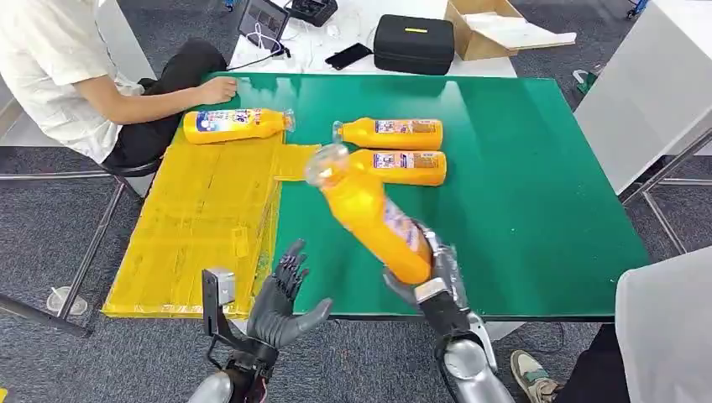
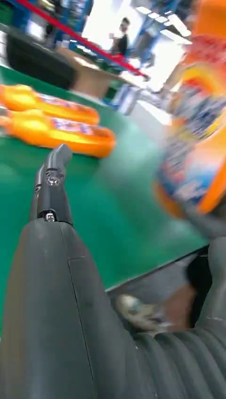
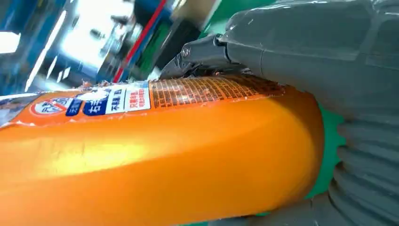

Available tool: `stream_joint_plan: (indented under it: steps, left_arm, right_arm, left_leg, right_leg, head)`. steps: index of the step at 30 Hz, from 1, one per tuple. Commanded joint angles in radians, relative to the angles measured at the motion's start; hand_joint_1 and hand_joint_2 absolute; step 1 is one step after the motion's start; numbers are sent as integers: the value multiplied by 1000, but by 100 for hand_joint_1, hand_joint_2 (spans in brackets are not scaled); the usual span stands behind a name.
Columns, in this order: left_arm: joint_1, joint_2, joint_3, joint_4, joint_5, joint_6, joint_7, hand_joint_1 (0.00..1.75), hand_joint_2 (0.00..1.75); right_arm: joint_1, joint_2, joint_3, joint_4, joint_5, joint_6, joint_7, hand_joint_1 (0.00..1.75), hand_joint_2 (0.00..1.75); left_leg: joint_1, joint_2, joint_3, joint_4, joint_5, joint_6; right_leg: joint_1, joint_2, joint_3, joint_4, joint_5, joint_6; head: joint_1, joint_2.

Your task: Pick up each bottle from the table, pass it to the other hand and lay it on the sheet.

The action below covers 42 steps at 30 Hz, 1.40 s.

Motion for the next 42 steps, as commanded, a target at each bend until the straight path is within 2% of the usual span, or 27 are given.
stream_joint_plan:
  steps: [1,2,3,4,9,15,19,22,26,31,32,33,34,35,38,42]
  left_arm:
    - [-94,-17,-12,73,71,-43,31,0,175]
    - [-93,-15,-13,71,74,-42,30,0,175]
    - [-95,-22,-7,60,71,-31,-3,0,175]
    - [-99,-27,-4,51,74,-27,-9,0,175]
    - [-114,-33,-10,-4,141,-55,-2,0,175]
    - [-128,-32,-38,-90,159,-73,-58,0,175]
    - [-131,-27,-41,-109,165,-70,-66,0,175]
    - [-137,-32,-38,-96,192,-75,-77,0,175]
    - [-140,-32,-37,-91,194,-76,-77,0,175]
    - [-150,-33,-53,-91,206,-105,-117,0,175]
    - [-154,-36,-55,-93,213,-113,-118,21,175]
    - [-161,-42,-53,-90,214,-113,-117,33,175]
    - [-163,-45,-53,-89,216,-112,-117,140,175]
    - [-164,-46,-54,-88,216,-111,-117,175,175]
    - [-173,-52,-64,-73,196,-94,-129,175,175]
    - [-177,-53,-73,-63,158,-82,-156,175,175]
  right_arm:
    - [-128,-36,185,212,86,-19,1,175,175]
    - [-129,-40,190,207,95,-27,4,175,175]
    - [-136,-50,220,209,194,-108,15,175,175]
    - [-141,-49,238,214,239,-142,26,175,175]
    - [-148,-35,295,195,260,-176,17,175,175]
    - [-172,-22,345,234,219,-138,9,175,175]
    - [-177,-19,348,238,199,-123,11,175,175]
    - [-169,-3,332,226,91,-43,-33,175,175]
    - [-169,-1,335,223,93,-42,-33,175,175]
    - [-172,6,325,205,-8,54,-46,175,175]
    - [-174,8,325,204,-13,60,-47,175,175]
    - [-179,11,327,209,-14,64,-47,175,175]
    - [-181,13,327,212,-16,67,-46,175,175]
    - [-181,15,326,214,-22,73,-46,175,175]
    - [-179,21,321,203,-81,132,-57,175,175]
    - [-183,20,321,191,-89,135,-52,175,175]
  left_leg:
    - [0,2,4,-1,0,1]
    - [0,1,5,-1,0,1]
    - [0,1,6,-1,-1,2]
    - [-1,2,7,-1,-1,2]
    - [0,1,2,0,-1,1]
    - [0,1,6,0,-2,1]
    - [0,1,2,0,0,1]
    - [0,0,4,0,-1,1]
    - [0,0,3,0,-1,1]
    - [-1,-1,4,0,-1,1]
    - [0,0,2,0,0,1]
    - [0,0,4,0,-1,1]
    - [0,0,5,1,-2,1]
    - [0,-1,1,1,0,1]
    - [0,-1,2,0,0,1]
    - [0,-1,3,0,-1,1]
  right_leg:
    - [1,0,3,-1,0,-1]
    - [1,0,4,-1,0,-2]
    - [0,-1,6,-1,-1,-2]
    - [0,-1,7,-1,-1,-2]
    - [1,0,2,0,-1,-1]
    - [1,-1,5,0,-2,-2]
    - [0,-1,1,0,-1,-1]
    - [1,-2,4,0,-2,-2]
    - [1,-1,3,0,-1,-1]
    - [0,-2,3,1,-2,-2]
    - [1,-2,2,0,-1,-1]
    - [1,-2,4,1,-2,-2]
    - [0,-2,4,1,-2,-2]
    - [1,-2,1,1,-1,-1]
    - [1,-2,2,0,-1,-1]
    - [0,-2,2,1,-2,-1]
  head:
    - [0,0]
    - [0,0]
    - [0,0]
    - [0,0]
    - [0,0]
    - [0,0]
    - [0,0]
    - [0,0]
    - [0,0]
    - [0,0]
    - [0,0]
    - [0,0]
    - [0,0]
    - [0,0]
    - [0,0]
    - [0,0]
